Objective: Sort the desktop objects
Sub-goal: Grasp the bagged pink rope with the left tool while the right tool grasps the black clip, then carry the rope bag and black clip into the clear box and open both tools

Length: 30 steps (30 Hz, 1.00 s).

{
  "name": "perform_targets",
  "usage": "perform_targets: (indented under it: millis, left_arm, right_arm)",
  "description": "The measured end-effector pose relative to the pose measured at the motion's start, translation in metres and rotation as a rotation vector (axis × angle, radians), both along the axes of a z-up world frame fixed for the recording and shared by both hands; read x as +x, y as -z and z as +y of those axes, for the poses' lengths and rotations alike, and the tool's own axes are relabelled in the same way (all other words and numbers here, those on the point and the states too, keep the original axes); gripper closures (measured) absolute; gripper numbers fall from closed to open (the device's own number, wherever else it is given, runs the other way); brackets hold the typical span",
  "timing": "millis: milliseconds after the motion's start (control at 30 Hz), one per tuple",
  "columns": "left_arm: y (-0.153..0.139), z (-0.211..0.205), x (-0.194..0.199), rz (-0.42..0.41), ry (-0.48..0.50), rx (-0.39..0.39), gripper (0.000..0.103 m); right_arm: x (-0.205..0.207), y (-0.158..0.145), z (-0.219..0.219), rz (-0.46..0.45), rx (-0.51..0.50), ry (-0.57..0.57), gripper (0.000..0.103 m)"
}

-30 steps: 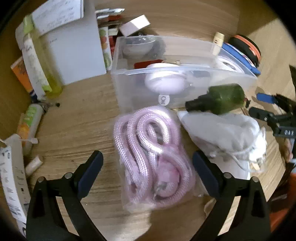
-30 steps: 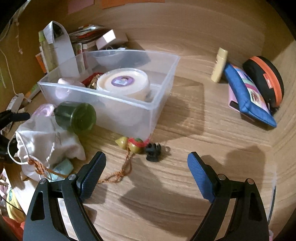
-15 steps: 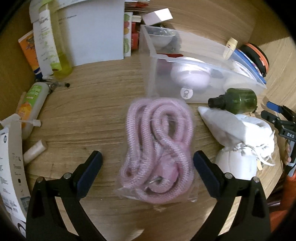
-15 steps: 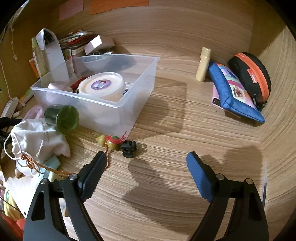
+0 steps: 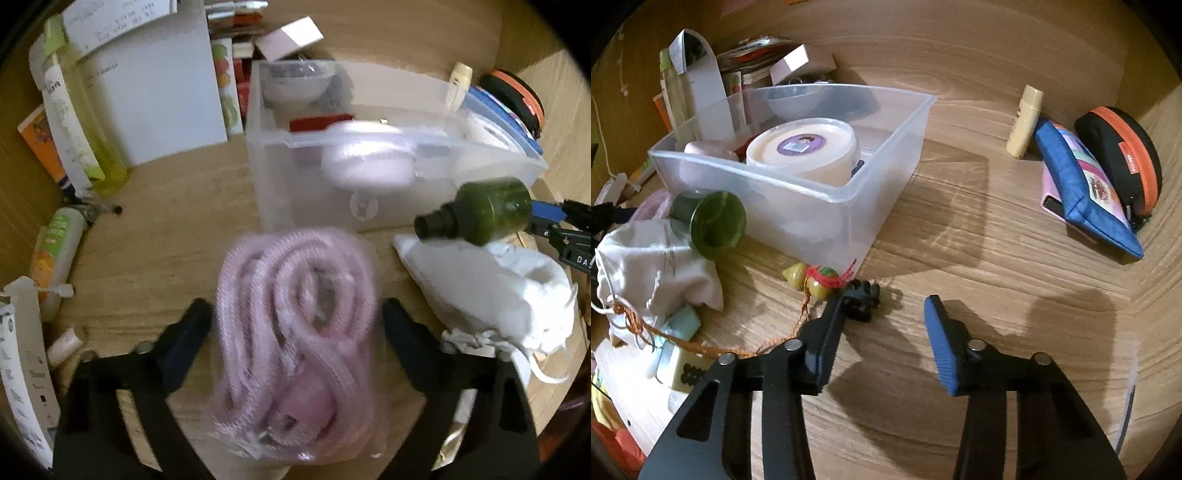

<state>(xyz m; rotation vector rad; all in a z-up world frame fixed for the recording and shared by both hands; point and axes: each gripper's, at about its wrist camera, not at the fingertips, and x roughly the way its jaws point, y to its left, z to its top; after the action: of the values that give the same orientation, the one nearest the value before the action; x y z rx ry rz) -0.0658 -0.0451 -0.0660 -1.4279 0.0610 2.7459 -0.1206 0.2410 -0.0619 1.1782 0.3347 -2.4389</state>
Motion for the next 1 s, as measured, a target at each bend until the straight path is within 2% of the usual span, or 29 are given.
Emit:
perform_targets:
  millis: [100, 300, 400, 567, 767, 1000]
  left_arm:
    - [-0.002, -0.004, -0.004, 0.01, -0.006, 0.013, 0.03]
    - [-0.006, -0.014, 0.0, 0.034, -0.059, 0.019, 0.036]
    - [-0.011, -0.028, 0.004, 0.049, -0.103, 0.085, 0.036]
    - [-0.021, -0.043, 0.018, 0.1, -0.172, 0.133, 0.036]
    - [-0.042, -0.042, 0.032, 0.18, -0.196, 0.163, 0.036]
    - [-0.075, -0.037, 0.038, 0.278, -0.17, 0.205, 0.037]
  right_arm:
    - [-0.003, 0.0, 0.0, -0.014, -0.033, -0.003, 0.082]
    - [0.001, -0.004, 0.005, -0.02, -0.083, 0.008, 0.082]
    - [0.005, -0.011, 0.015, -0.007, -0.126, 0.033, 0.082]
    - [0.012, -0.027, 0.028, 0.02, -0.172, 0.057, 0.082]
    - [0.014, -0.046, 0.033, 0.059, -0.209, 0.064, 0.082]
    - [0.017, -0.068, 0.022, 0.12, -0.226, 0.036, 0.082]
